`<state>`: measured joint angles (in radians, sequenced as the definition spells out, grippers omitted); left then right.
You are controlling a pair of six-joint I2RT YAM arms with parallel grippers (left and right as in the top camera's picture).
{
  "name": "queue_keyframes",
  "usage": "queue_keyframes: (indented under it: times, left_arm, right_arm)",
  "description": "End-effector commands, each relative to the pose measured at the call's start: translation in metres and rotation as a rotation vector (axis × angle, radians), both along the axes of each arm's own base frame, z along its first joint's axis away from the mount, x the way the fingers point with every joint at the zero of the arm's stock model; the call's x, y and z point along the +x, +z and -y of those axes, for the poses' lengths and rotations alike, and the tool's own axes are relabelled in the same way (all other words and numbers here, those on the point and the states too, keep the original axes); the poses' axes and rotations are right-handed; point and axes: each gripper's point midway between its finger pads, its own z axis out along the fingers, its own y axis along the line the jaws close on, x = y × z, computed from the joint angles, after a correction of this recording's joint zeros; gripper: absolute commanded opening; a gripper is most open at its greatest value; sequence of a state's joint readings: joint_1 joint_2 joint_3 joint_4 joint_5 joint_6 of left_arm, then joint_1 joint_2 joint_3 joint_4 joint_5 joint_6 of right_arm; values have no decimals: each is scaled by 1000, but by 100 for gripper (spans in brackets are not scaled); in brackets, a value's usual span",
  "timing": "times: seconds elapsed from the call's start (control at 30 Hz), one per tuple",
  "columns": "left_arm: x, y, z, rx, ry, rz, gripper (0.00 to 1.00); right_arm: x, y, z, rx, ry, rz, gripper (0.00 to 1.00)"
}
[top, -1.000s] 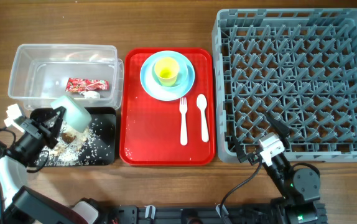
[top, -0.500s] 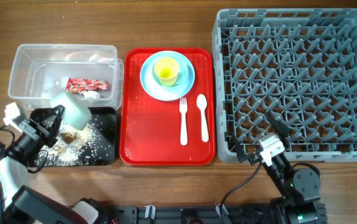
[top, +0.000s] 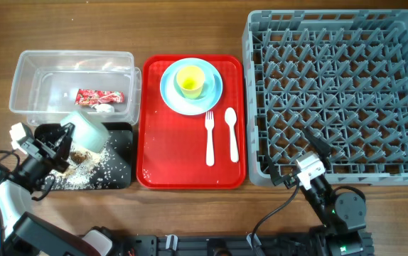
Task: Sort waste into correct bins and load items into the dishwasher rack
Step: 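Tip the green bowl with the left gripper to dump rice onto the black tray, then carry the emptied green bowl right and set it on the red tray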
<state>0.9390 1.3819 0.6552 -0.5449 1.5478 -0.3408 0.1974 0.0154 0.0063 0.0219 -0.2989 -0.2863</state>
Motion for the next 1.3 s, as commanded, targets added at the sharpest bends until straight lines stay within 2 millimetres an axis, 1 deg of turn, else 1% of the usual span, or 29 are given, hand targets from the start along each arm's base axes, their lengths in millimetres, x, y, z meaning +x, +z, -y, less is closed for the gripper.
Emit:
queue_keyframes:
  times: [0.0,0.17,0.4,0.47,0.6,0.63,0.67,0.73,0.77,0.9,1.0,1.07,1.1,1.27]
  left_arm:
    - [0,5,-3,2,-3,36,4]
    - [-6,2,6,-96,-2,-34,4]
    - [-8,7,10,-74,-4,-19,4]
    - [-9,12,18,-64,-23,-12,4]
    - [-13,26,49,-19,-107,-4,4]
    - [-13,27,58,13,-129,-22,4]
    - [-13,28,63,39,-139,-36,4]
    - [-11,31,76,169,-149,-90,4]
    - [-11,32,79,210,-147,-101,4]
    - [-7,50,99,433,-125,-97,4]
    - [-7,54,112,563,-97,-101,4]
    - [-9,52,122,641,-84,-108,4]
    - [-10,50,130,689,-91,-107,4]
    - [-14,32,164,837,-171,-120,4]
  right_arm:
    - [-1,2,-1,1,6,10,100]
    - [-1,2,-1,0,6,10,100]
    - [-1,2,-1,1,6,10,100]
    - [-1,2,-1,0,6,10,100]
    - [-1,2,-1,1,6,10,100]
    - [-1,2,-1,0,6,10,100]
    - [-1,2,-1,1,6,10,100]
    - [-1,2,-1,0,6,10,100]
    - [-1,2,-1,1,6,10,100]
    - [-1,2,-1,0,6,10,100]
    - [-1,2,-1,1,6,10,100]
    - [-1,2,-1,1,6,10,100]
    - [-1,2,-1,1,6,10,99]
    - [-1,2,-1,1,6,10,100]
